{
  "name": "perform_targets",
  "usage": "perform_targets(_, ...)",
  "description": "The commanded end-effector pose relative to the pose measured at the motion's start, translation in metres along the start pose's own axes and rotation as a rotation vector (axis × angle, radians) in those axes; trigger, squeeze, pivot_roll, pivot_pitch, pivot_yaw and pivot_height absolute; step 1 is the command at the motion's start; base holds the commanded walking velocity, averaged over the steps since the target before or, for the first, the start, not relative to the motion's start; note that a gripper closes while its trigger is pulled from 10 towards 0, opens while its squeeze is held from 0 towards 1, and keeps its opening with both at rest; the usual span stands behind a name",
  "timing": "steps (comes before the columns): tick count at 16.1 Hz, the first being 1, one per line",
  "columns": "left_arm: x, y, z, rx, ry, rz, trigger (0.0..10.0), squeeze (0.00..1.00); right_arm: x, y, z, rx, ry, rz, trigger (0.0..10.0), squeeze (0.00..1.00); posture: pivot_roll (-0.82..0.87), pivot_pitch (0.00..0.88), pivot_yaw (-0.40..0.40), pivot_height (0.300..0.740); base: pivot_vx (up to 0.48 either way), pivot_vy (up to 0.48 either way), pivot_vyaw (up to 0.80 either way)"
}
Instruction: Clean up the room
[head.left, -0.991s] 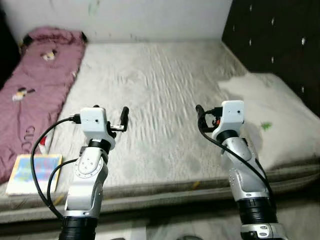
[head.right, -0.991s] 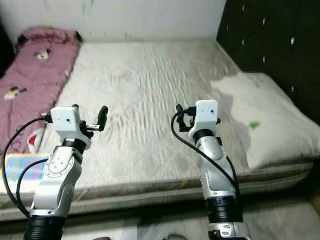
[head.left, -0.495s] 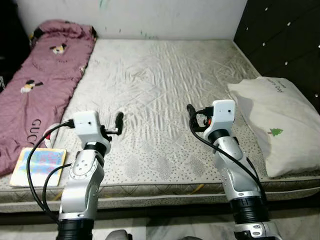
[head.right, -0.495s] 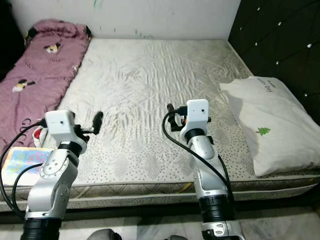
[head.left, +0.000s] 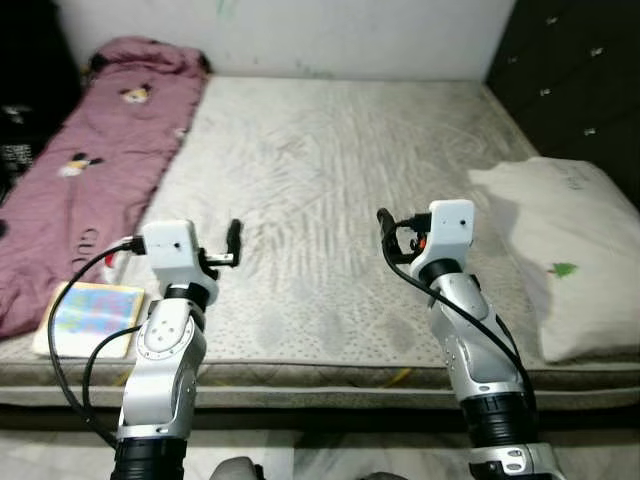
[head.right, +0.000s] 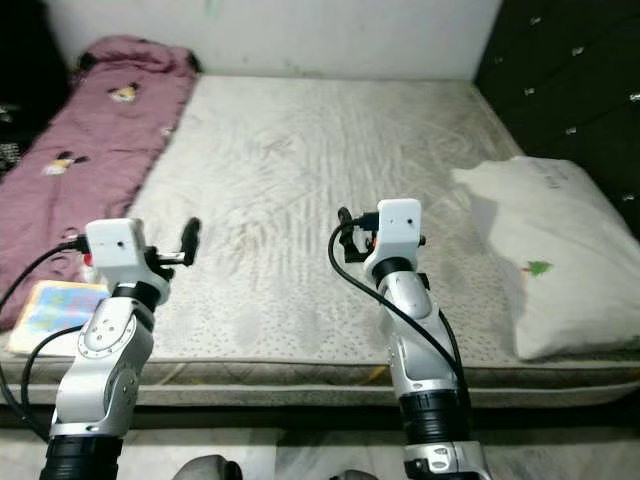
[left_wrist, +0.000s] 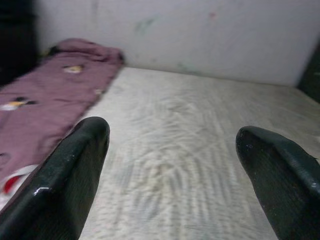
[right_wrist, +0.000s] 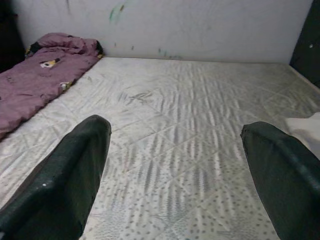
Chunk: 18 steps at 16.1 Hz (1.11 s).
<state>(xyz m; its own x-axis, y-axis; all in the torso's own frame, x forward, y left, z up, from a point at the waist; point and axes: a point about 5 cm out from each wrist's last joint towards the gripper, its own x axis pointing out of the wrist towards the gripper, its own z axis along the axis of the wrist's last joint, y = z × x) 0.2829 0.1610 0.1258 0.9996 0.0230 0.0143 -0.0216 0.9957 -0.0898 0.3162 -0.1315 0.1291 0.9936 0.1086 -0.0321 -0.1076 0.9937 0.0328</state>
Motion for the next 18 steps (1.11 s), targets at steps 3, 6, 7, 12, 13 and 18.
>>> perform_targets(3, 0.0024, -0.0051, 0.0027, -0.042, 0.012, -0.034, 10.0, 0.00, 0.0001, -0.0046, -0.0018, 0.006, 0.016, -0.022, 10.0, 0.00, 0.01, 0.000, -0.014, 0.740, 0.000, 0.000, 0.00)
perform_targets(6, 0.0019, -0.0073, 0.0031, -0.085, 0.008, -0.057, 10.0, 0.00, -0.0004, -0.0039, -0.0020, 0.005, 0.019, -0.018, 10.0, 0.00, 0.01, 0.000, -0.012, 0.740, 0.000, 0.000, 0.00)
perform_targets(7, 0.0019, -0.0074, 0.0031, -0.085, 0.010, -0.058, 10.0, 0.00, -0.0003, -0.0042, -0.0022, 0.005, 0.020, -0.018, 10.0, 0.00, 0.01, 0.000, -0.012, 0.740, 0.000, 0.000, 0.00)
perform_targets(12, 0.0015, -0.0074, 0.0028, -0.086, 0.016, -0.059, 10.0, 0.00, 0.0009, -0.0042, -0.0039, 0.019, 0.037, -0.019, 10.0, 0.00, 0.01, 0.000, -0.015, 0.740, 0.000, 0.367, -0.14)
perform_targets(13, 0.0012, -0.0071, 0.0024, -0.085, 0.018, -0.057, 10.0, 0.00, 0.0012, -0.0045, -0.0037, 0.015, 0.037, -0.019, 10.0, 0.00, 0.01, 0.000, -0.015, 0.740, 0.000, 0.412, 0.00)
perform_targets(18, 0.0020, -0.0063, 0.0022, -0.081, 0.022, -0.057, 10.0, 0.00, 0.0009, -0.0037, -0.0056, 0.020, 0.051, -0.012, 10.0, 0.00, 0.01, 0.000, -0.011, 0.740, 0.000, 0.458, -0.29)
